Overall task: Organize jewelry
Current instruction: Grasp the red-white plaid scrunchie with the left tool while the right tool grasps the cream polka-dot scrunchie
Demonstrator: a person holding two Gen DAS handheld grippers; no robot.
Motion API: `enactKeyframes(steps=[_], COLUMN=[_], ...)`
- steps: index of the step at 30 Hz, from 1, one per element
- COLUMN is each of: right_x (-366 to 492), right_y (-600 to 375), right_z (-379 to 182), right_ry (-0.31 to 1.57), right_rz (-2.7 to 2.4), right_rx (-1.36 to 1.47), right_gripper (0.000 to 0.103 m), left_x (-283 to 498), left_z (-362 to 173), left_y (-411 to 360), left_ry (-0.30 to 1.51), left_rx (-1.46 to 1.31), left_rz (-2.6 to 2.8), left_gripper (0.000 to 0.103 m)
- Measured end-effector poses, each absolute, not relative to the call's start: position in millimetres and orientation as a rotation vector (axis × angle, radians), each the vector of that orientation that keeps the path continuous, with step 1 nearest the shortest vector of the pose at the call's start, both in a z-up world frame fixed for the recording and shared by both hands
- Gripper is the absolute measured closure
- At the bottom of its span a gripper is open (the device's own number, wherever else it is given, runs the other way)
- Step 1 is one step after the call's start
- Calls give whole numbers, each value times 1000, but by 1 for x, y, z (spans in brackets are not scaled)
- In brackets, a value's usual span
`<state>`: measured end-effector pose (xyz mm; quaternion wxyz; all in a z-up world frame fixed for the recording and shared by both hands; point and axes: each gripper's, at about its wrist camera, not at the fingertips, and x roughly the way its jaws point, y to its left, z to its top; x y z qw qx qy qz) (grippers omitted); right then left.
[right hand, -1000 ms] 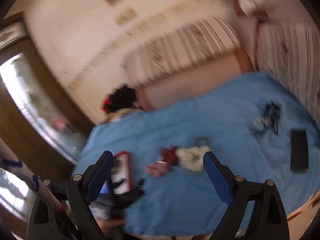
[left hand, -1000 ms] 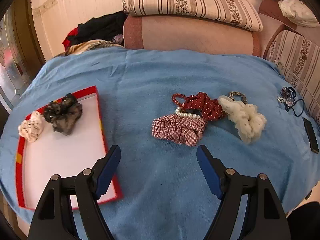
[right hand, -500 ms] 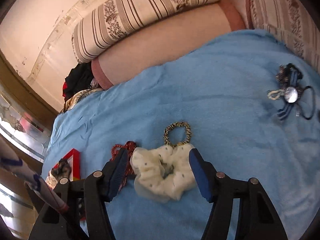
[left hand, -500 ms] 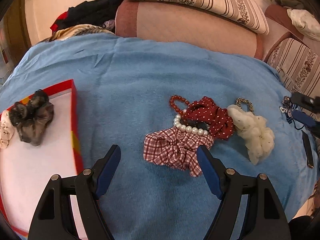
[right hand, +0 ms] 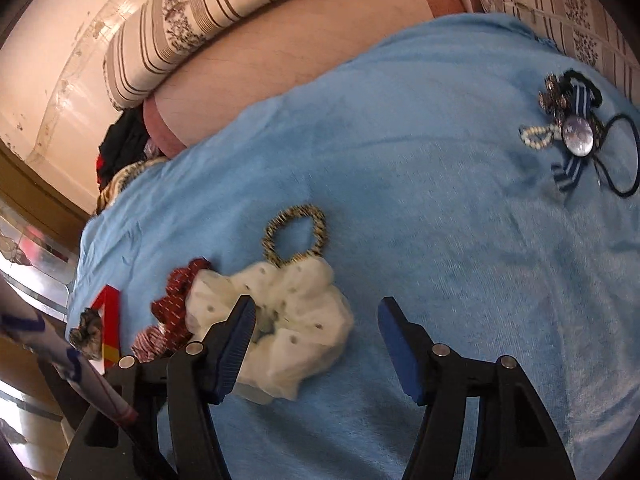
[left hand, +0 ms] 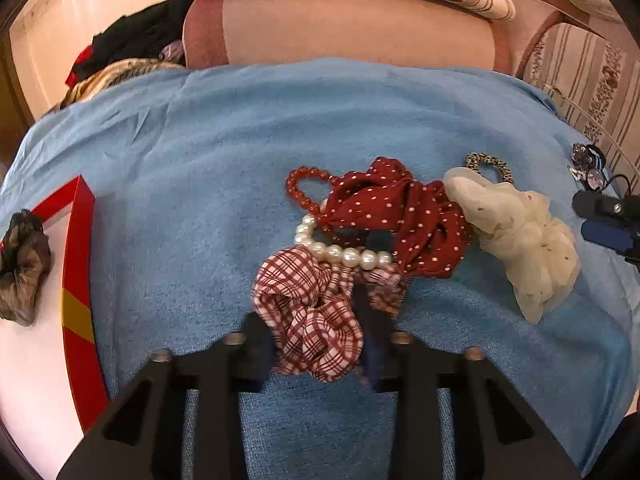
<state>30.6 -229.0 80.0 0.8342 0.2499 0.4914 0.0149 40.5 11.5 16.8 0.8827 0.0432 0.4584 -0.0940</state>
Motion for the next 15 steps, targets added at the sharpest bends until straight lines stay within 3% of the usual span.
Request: enactKeyframes(steps=[3, 15], right_x=[30, 33], right_y=[-224, -157], right_z=[73, 56], right_ry=[1064, 1114], right_rz=[50, 124], right_rx=[516, 261], right_gripper=[34, 22], left_x=[37, 31], left_z=[21, 46], left_y=[9, 24], left_ry=[924, 822], left_rx=[105, 80], left_rz=[-198, -190], left_gripper=[85, 86])
